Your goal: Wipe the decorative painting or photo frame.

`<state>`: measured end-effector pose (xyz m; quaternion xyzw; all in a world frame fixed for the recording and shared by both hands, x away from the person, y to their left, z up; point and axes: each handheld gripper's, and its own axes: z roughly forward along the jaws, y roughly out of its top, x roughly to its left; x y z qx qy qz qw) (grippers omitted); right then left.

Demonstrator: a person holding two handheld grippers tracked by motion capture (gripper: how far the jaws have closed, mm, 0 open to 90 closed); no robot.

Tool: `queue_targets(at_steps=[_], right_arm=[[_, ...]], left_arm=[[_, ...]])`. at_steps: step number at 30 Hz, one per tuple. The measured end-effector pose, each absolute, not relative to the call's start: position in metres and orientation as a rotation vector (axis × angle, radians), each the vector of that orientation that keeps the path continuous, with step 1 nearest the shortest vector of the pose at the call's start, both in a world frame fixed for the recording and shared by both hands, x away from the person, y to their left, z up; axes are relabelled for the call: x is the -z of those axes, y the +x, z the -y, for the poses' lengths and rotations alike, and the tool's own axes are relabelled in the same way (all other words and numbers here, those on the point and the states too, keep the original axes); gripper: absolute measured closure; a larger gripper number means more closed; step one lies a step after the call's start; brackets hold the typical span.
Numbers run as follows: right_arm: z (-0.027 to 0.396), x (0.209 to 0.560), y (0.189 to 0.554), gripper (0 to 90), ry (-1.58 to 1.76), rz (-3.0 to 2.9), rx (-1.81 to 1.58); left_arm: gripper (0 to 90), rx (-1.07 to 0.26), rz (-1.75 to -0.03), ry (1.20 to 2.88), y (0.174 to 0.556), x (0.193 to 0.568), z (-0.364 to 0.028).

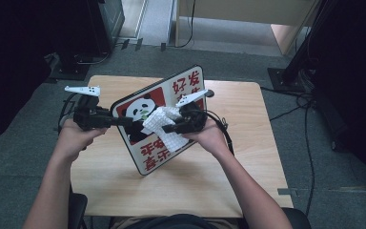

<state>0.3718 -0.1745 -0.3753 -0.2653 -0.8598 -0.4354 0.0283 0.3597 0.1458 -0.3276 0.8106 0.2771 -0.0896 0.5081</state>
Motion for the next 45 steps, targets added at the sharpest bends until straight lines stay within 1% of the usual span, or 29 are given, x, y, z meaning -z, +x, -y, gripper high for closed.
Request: queue_targets(at_steps=[18,33,45], right_arm=[[0.180,0.407,0.364,76.4,-0.803,2.642,1.339],[0.188,0.445,0.357,76.6,-0.873,2.592,1.279],[0.193,0.466,0.355,76.7,-0.892,2.582,1.234]], left_arm=[[72.8,0.215,-0.667,1.954,0.360,0.328,-0.146],[72.7,0.214,-0.666,1.953,0.360,0.327,-0.146],[72.6,0.213,-0.669,1.952,0.359,0.327,-0.146]])
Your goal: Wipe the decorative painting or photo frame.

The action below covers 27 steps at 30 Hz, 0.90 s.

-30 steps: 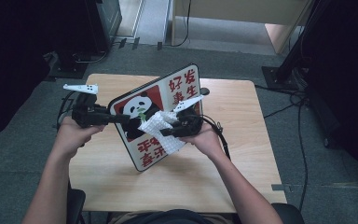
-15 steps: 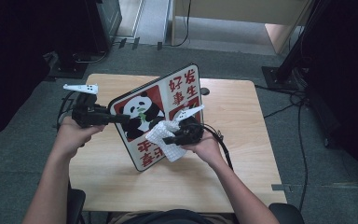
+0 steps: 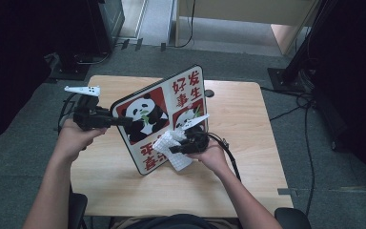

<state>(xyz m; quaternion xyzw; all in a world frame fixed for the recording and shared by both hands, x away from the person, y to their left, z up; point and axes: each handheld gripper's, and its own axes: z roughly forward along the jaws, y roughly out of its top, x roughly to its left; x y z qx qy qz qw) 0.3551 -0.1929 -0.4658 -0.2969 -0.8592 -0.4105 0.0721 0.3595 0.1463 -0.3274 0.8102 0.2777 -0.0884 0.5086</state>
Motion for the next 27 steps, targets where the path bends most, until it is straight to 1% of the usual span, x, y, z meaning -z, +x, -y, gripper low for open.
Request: queue_targets(at_steps=[11,23,27], right_arm=[[0.195,0.481,0.353,76.7,-0.908,2.561,1.230],[0.194,0.477,0.352,76.9,-0.903,2.578,1.204],[0.196,0.467,0.352,77.5,-0.905,2.585,1.217]], left_arm=[[72.6,0.210,-0.674,1.950,0.360,0.327,-0.147],[72.8,0.208,-0.685,1.948,0.360,0.327,-0.146],[72.6,0.212,-0.689,1.944,0.360,0.327,-0.147]])
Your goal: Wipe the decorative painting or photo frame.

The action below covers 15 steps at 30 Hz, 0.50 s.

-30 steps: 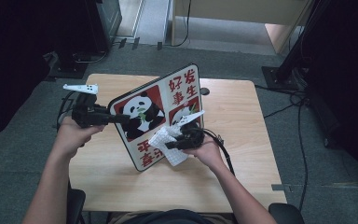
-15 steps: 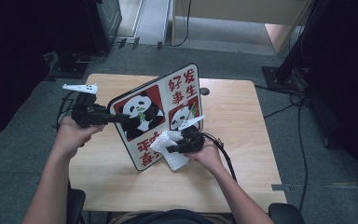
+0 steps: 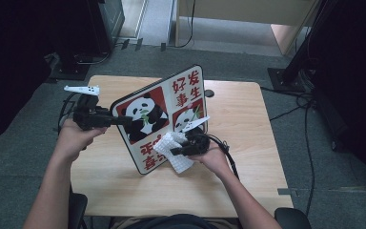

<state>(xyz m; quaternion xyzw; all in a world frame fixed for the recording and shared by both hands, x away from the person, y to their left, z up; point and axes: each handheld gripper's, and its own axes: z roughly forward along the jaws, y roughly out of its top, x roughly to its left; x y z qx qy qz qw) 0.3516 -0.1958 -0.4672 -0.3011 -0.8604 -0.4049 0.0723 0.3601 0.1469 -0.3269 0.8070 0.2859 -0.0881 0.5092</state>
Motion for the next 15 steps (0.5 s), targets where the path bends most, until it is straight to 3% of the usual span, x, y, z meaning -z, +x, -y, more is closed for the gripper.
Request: queue_targets(at_steps=[15], right_arm=[[0.191,0.393,0.355,77.8,-0.858,2.610,1.325]], left_arm=[[70.3,0.204,-0.691,1.947,0.358,0.323,-0.154]])
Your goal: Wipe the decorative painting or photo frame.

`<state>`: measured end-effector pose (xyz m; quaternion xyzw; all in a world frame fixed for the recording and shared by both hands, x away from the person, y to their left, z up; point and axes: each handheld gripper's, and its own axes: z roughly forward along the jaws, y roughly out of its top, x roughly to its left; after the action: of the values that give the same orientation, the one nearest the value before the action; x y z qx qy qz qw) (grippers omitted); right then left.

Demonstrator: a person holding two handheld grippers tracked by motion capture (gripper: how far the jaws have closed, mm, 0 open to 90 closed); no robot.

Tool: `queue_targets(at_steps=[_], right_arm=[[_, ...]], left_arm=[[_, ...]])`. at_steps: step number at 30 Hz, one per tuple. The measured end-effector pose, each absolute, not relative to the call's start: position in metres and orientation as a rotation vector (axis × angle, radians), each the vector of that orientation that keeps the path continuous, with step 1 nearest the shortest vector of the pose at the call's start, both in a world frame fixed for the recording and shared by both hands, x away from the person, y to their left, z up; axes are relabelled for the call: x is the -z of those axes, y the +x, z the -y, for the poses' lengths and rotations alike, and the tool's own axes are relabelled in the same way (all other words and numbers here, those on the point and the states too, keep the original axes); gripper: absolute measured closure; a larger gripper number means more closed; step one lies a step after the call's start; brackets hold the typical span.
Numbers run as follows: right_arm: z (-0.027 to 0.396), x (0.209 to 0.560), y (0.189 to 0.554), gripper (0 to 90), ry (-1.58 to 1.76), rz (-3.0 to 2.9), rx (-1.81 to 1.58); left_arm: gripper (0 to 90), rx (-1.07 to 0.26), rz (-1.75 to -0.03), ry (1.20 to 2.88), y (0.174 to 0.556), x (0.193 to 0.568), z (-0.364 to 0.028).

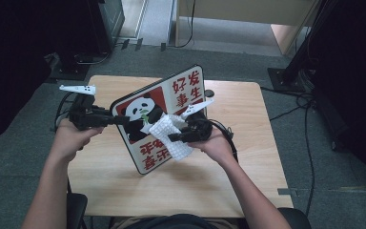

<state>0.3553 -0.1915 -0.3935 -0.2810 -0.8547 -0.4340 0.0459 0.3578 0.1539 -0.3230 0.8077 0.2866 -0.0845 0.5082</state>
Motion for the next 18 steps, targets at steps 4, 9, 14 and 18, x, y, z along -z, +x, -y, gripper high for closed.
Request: queue_targets(at_steps=[4,9,14,18], right_arm=[[0.186,0.373,0.358,77.8,-0.843,2.616,1.345],[0.178,0.354,0.361,77.8,-0.817,2.637,1.349],[0.171,0.335,0.365,77.8,-0.819,2.641,1.356],[0.164,0.320,0.367,77.8,-0.791,2.654,1.365]], left_arm=[[70.5,0.210,-0.686,1.947,0.357,0.323,-0.155],[70.2,0.210,-0.684,1.946,0.357,0.323,-0.156],[69.8,0.205,-0.685,1.939,0.356,0.322,-0.159],[72.2,0.201,-0.681,1.938,0.355,0.321,-0.159]])
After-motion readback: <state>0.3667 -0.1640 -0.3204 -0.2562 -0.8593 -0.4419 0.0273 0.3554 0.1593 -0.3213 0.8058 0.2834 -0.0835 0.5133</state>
